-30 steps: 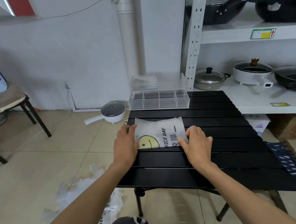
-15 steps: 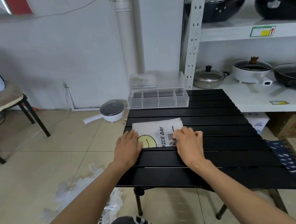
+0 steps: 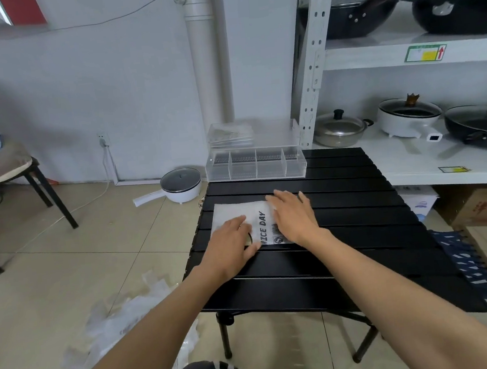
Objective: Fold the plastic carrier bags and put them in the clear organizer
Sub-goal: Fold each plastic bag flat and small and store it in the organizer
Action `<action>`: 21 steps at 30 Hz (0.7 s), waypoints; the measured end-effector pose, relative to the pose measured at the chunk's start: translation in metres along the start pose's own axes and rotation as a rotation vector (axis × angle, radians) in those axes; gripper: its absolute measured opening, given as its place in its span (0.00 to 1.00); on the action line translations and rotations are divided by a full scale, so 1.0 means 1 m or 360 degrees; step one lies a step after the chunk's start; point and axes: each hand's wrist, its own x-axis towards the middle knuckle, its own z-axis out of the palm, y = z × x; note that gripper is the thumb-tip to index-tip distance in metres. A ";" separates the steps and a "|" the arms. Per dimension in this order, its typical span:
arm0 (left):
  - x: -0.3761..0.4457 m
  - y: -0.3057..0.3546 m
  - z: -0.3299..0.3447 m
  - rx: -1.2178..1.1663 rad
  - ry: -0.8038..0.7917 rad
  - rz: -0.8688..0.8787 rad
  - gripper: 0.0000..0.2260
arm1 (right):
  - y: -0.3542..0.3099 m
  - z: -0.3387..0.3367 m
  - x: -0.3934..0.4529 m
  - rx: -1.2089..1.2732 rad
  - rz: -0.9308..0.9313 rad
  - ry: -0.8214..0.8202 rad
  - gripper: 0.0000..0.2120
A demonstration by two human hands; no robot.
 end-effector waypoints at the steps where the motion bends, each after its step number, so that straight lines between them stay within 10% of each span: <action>1: 0.000 0.001 0.001 0.0031 -0.0001 0.0000 0.20 | 0.003 0.001 0.003 -0.0029 0.0018 -0.0074 0.21; 13: 0.009 -0.001 -0.023 0.0447 -0.0285 0.0291 0.19 | 0.019 0.000 -0.016 0.0043 0.0082 0.0130 0.24; 18: 0.015 -0.003 -0.032 0.0577 -0.0467 0.0393 0.22 | 0.027 -0.002 -0.032 0.0009 -0.0234 0.0514 0.10; 21: 0.019 -0.001 -0.035 0.0626 -0.0540 0.0420 0.25 | 0.023 -0.004 -0.047 0.0080 -0.0481 0.0323 0.10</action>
